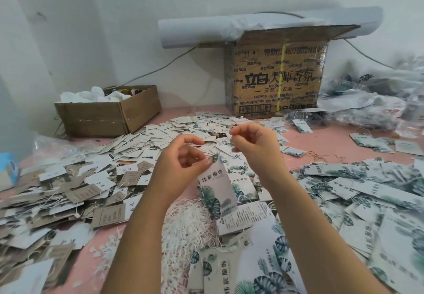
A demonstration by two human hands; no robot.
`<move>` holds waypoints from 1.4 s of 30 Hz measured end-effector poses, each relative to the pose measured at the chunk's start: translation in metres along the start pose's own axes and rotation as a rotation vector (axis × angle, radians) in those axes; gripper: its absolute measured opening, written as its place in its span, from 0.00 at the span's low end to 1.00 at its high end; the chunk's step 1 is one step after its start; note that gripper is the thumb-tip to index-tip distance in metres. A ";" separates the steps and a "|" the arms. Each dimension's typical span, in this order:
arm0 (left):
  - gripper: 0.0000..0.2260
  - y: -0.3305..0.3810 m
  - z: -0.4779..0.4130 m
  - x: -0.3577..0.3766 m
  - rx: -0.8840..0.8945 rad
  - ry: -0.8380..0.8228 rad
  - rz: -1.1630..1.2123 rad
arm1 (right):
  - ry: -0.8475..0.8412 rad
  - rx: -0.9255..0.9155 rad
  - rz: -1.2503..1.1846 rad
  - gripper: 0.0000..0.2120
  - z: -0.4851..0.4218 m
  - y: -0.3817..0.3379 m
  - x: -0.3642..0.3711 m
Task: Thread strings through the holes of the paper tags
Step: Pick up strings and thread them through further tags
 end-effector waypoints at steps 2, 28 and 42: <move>0.14 0.004 0.000 -0.004 0.032 0.048 0.052 | -0.105 0.059 0.142 0.12 0.001 0.009 0.004; 0.03 -0.056 0.024 -0.005 -0.423 -0.533 -0.407 | -1.187 0.567 0.782 0.08 0.064 0.053 0.047; 0.06 -0.075 0.030 -0.001 -0.553 -0.643 -0.682 | -1.202 0.518 0.918 0.09 0.064 0.060 0.053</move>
Point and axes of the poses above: each hand's wrist, its own z-axis away from the middle knuckle, its own x-axis out of the palm, y = z × x, the point moved 7 cm from there along -z, towards the middle knuckle
